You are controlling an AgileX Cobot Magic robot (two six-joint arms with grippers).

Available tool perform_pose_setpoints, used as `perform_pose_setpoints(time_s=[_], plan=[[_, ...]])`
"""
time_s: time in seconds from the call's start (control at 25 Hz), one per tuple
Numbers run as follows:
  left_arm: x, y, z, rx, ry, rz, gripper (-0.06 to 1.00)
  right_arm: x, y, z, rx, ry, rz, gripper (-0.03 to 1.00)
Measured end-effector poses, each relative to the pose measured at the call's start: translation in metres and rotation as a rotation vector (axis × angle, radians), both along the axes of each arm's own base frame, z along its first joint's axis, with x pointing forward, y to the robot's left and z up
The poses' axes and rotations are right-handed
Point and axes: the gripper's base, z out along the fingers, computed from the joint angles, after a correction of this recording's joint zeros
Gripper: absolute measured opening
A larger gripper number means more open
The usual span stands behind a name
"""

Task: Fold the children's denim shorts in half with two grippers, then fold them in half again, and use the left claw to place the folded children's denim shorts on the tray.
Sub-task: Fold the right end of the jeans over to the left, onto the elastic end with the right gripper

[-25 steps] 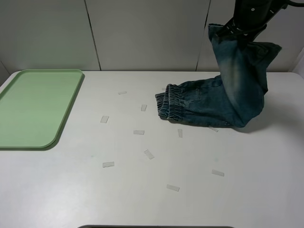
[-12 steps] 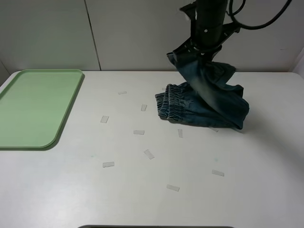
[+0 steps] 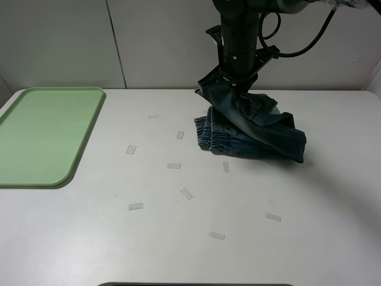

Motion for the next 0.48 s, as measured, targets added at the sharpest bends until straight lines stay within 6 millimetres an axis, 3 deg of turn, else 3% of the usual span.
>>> perform_pose_setpoints(time_s=[0.12, 0.16, 0.28, 0.48], plan=[[0.0000, 0.0000, 0.0000, 0.000, 0.000, 0.000, 0.91, -0.0020, 0.0028, -0.0014, 0.039, 0.016, -0.041, 0.52], [0.0000, 0.0000, 0.0000, 0.000, 0.000, 0.000, 0.91, -0.0030, 0.0042, -0.0019, 0.057, 0.026, -0.052, 0.58], [0.0000, 0.0000, 0.0000, 0.000, 0.000, 0.000, 0.91, -0.0054, 0.0074, -0.0028, 0.097, 0.052, -0.068, 0.67], [0.0000, 0.0000, 0.0000, 0.000, 0.000, 0.000, 0.91, -0.0054, 0.0074, -0.0024, 0.097, 0.051, -0.067, 0.69]])
